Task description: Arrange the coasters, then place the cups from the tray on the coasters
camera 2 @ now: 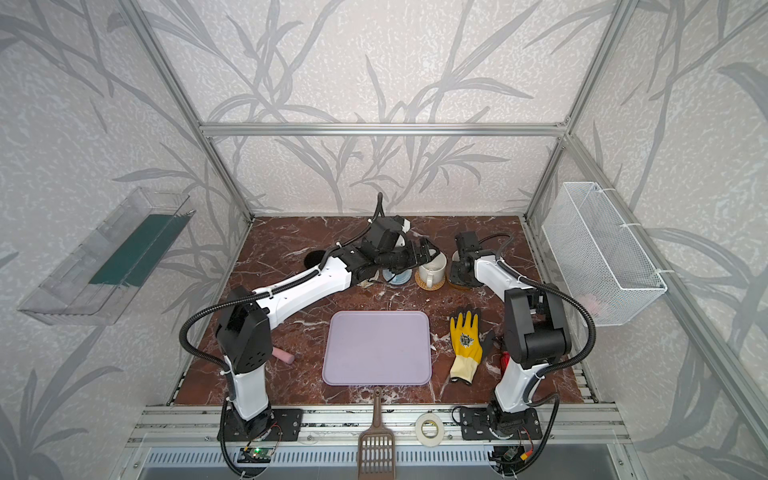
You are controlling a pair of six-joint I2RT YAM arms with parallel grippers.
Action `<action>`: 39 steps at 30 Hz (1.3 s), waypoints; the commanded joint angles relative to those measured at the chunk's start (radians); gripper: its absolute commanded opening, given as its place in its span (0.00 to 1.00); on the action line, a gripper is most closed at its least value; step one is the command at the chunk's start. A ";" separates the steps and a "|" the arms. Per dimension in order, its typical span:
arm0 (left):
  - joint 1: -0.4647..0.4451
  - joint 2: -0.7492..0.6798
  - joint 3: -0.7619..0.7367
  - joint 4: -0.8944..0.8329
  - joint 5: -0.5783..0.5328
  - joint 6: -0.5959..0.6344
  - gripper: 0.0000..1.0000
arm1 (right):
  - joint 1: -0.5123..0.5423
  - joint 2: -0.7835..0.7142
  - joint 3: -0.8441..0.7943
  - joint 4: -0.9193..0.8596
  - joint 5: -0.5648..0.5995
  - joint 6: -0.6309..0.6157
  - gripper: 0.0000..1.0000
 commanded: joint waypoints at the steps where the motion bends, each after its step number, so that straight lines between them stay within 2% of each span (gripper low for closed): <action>1: -0.001 -0.002 -0.018 0.032 -0.009 -0.008 0.99 | -0.004 -0.022 -0.033 0.002 -0.016 0.005 0.00; 8: -0.001 -0.010 -0.025 0.041 -0.009 -0.012 0.99 | -0.004 -0.034 -0.040 -0.010 -0.010 0.001 0.03; 12: -0.002 -0.018 -0.035 0.042 -0.013 -0.012 0.99 | -0.004 -0.035 -0.036 -0.013 -0.027 -0.008 0.15; 19: -0.002 -0.038 -0.072 0.066 -0.032 -0.015 0.99 | -0.005 -0.017 -0.002 -0.045 -0.035 -0.035 0.24; 24: -0.001 -0.046 -0.068 0.048 -0.045 -0.006 0.99 | -0.005 -0.038 -0.001 -0.051 -0.030 -0.040 0.38; 28: -0.001 -0.048 -0.070 0.045 -0.042 -0.005 0.99 | -0.005 -0.053 0.003 -0.071 -0.004 -0.046 0.43; 33: -0.002 -0.104 -0.136 0.069 -0.058 0.017 0.99 | -0.004 -0.206 -0.079 -0.012 0.043 -0.051 0.51; 34: 0.000 -0.124 -0.160 0.071 -0.080 0.026 0.99 | -0.003 -0.244 -0.101 0.002 0.051 -0.055 0.59; 38: 0.010 -0.210 -0.222 0.027 -0.150 0.095 0.99 | -0.002 -0.387 -0.175 0.033 0.060 -0.059 0.62; 39: 0.014 -0.241 -0.245 0.020 -0.166 0.120 0.99 | 0.001 -0.422 -0.194 0.040 0.054 -0.050 0.92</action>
